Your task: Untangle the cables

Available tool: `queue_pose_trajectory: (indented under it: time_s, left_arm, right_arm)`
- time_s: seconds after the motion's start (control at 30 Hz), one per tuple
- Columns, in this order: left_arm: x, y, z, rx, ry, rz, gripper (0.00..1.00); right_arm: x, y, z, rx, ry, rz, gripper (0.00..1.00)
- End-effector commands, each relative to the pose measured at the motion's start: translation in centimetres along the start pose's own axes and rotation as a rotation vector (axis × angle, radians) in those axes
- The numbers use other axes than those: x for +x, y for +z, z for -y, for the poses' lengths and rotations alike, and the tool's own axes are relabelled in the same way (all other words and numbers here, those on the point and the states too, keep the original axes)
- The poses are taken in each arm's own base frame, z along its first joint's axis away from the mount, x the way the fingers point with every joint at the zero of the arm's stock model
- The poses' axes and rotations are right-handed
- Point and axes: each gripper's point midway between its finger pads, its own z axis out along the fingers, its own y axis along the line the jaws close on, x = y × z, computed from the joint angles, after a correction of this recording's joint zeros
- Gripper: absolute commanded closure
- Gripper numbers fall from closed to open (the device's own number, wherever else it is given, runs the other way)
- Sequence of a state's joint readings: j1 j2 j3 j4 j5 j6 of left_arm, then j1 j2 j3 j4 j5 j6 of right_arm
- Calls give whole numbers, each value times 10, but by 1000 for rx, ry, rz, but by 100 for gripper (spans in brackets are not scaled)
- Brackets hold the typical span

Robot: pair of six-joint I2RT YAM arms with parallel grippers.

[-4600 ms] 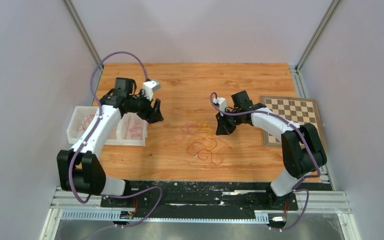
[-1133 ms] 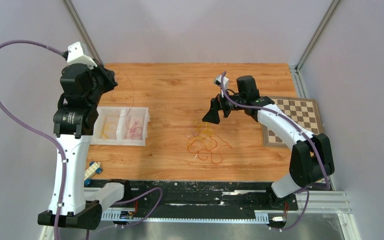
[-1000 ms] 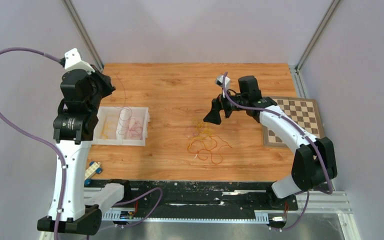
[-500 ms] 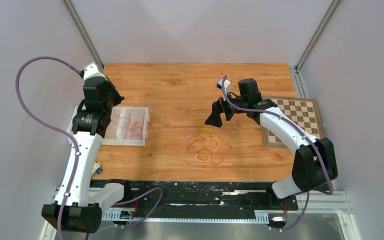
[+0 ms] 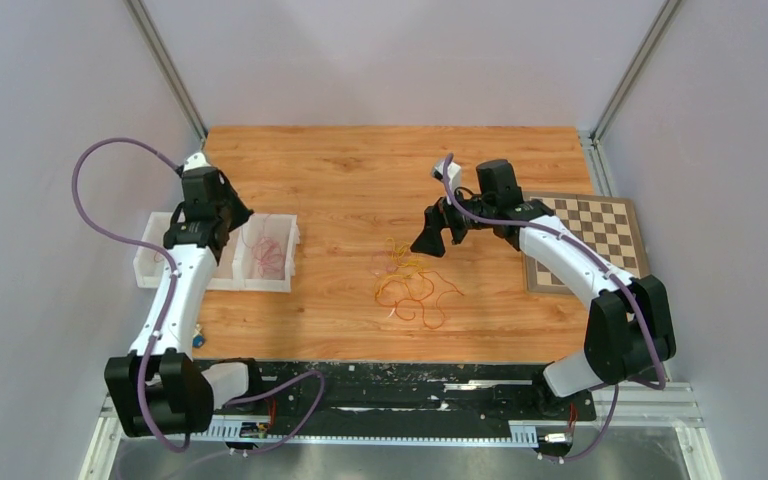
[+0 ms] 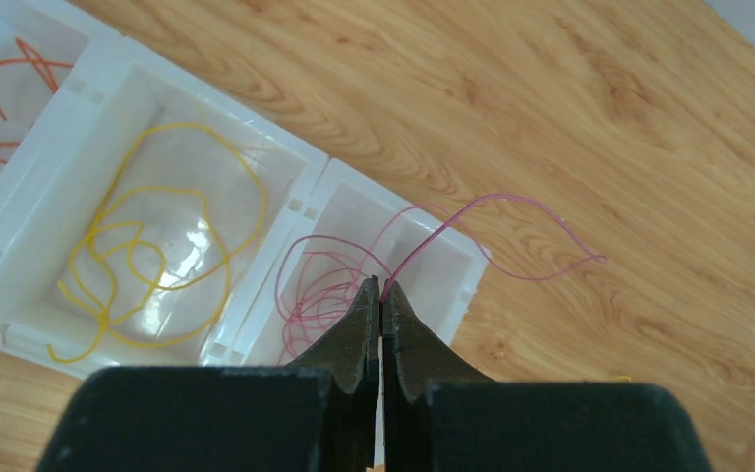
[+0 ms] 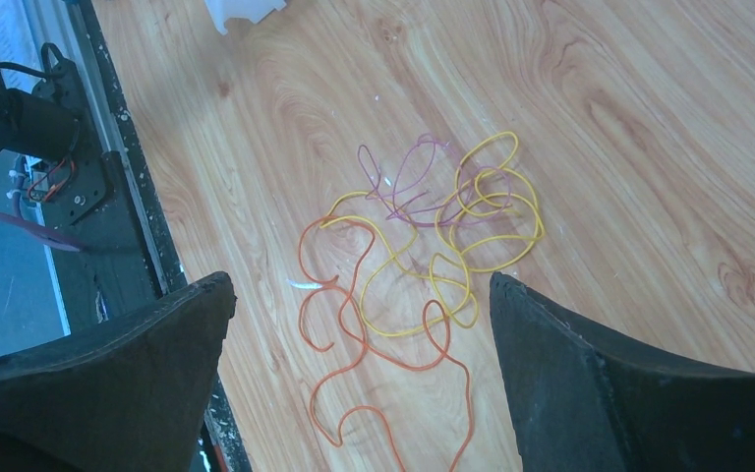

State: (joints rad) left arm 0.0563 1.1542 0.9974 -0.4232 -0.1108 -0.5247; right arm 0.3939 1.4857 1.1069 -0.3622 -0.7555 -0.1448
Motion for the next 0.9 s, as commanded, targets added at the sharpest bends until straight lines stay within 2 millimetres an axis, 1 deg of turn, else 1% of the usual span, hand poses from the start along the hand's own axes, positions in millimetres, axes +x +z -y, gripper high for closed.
queue_pose_trajectory:
  time_s: [0.0,0.03,0.07,0.1,0.13,0.17,0.2,0.3,0.4,0.53,0.63,0.77,0.83,0.87]
  left_arm:
    - [2,9,-19,-38,-84,-22,100]
    - [12,9,-30,-71,-95,-53,100]
    - [15,6,-34,-77,-102,-55,100]
    - [26,6,-45,-99,-115,-69,100]
    - [24,0,-47,-98,-122,-45,100]
    - [33,-1,-55,-115,-130,-54,100]
    - [38,-6,-60,-123,-132,-46,100]
    - [43,-16,-67,-146,-129,-36,100]
    - [54,-22,-77,-189,-131,-61,100]
    - [58,-28,-89,-260,-134,-70,100]
    - [56,-36,-99,-315,-139,-48,100]
    - [56,-47,-108,-352,-151,-21,100]
    - [59,-52,-110,-354,-160,-18,100]
    - [64,-53,-112,-359,-163,-26,100]
  right_arm:
    - [-1,-6,-5,4,-39,14,0]
    - [0,-6,-5,4,-38,12,0]
    - [0,-5,-5,2,-37,11,0]
    - [1,-5,-5,-1,-35,10,0]
    - [1,-5,-5,-2,-36,10,0]
    - [1,-5,-5,-5,-32,9,0]
    - [2,-4,-5,-7,-29,7,0]
    - [2,-3,-6,-17,-23,5,0]
    - [3,-2,-6,-22,-13,1,0]
    - [1,-3,-7,-19,-19,3,0]
    - [1,-5,-7,-13,-23,5,0]
    - [3,-5,-8,-13,-21,2,0]
    - [2,-5,-8,-14,-23,3,0]
    - [3,-5,-8,-15,-21,1,0]
